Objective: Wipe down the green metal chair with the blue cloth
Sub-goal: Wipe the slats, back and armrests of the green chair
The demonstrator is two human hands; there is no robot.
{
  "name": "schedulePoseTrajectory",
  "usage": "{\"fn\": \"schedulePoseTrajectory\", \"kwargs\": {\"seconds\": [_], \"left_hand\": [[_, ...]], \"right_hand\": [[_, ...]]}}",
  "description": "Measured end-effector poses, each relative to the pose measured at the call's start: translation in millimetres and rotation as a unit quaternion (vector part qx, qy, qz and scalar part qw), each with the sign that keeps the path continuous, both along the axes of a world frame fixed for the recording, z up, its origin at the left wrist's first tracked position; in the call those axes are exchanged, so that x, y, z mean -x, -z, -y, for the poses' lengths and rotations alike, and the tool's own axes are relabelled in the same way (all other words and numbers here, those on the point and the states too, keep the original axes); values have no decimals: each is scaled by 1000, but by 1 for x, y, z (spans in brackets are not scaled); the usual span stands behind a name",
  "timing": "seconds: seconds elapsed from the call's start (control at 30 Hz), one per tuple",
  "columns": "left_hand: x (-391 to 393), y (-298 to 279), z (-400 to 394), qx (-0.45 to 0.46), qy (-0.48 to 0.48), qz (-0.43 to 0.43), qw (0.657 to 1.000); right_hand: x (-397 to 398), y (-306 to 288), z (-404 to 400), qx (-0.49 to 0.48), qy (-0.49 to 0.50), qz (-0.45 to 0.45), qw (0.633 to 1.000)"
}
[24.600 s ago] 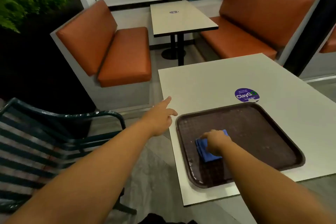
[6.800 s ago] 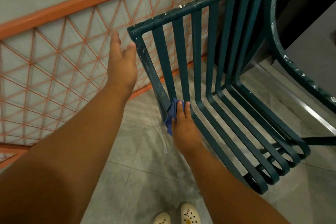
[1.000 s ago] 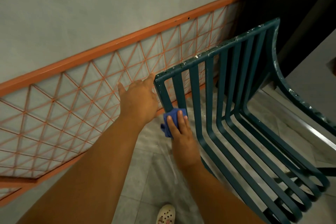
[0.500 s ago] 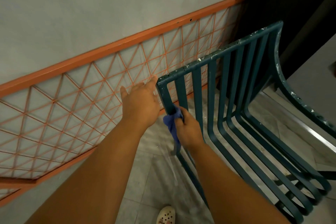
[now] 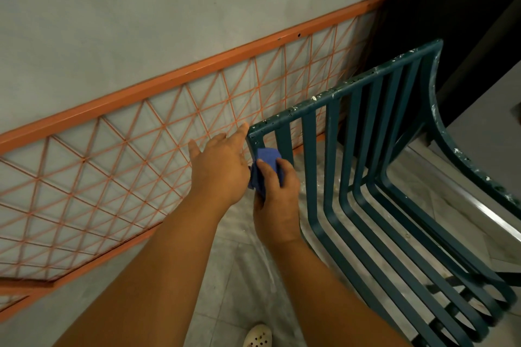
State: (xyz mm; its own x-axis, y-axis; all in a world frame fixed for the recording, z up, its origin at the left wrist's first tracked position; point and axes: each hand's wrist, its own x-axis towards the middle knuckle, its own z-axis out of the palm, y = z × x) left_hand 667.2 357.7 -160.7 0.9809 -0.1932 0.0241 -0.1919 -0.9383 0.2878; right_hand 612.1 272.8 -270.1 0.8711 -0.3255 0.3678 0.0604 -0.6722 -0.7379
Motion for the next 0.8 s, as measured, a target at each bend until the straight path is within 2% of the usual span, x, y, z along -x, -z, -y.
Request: {"fn": "schedulePoseTrajectory", "kwargs": {"seconds": [0.1, 0.17, 0.23, 0.3, 0.4, 0.47, 0.53, 0.57, 0.67, 0.8], "left_hand": [[3, -2, 0, -9, 2, 5, 1000], [4, -4, 1, -12, 6, 4, 1000], [4, -4, 1, -5, 10, -1, 1000], [1, -2, -1, 25, 6, -14, 1000], [-8, 5, -2, 162, -19, -44, 986], [-8, 7, -1, 294, -52, -83, 951], [-6, 6, 2, 381, -84, -130, 912], [-4, 5, 3, 394, -92, -143, 903], [-5, 6, 4, 408, -92, -156, 895], [-5, 10, 5, 450, -107, -152, 873]], "right_hand": [[8, 12, 8, 175, -2, -27, 984], [23, 26, 18, 222, -20, -71, 972], [36, 34, 30, 195, -56, -93, 975], [35, 27, 38, 107, -60, -76, 989], [16, -4, 31, 15, 10, 5, 1000], [3, -19, 20, 39, -10, 49, 998], [-5, -15, 12, 113, -46, 62, 991], [-8, -11, 12, 129, -49, 55, 989], [-15, -10, 14, 90, -45, 46, 994], [-36, -38, 5, 97, -25, 91, 991]]}}
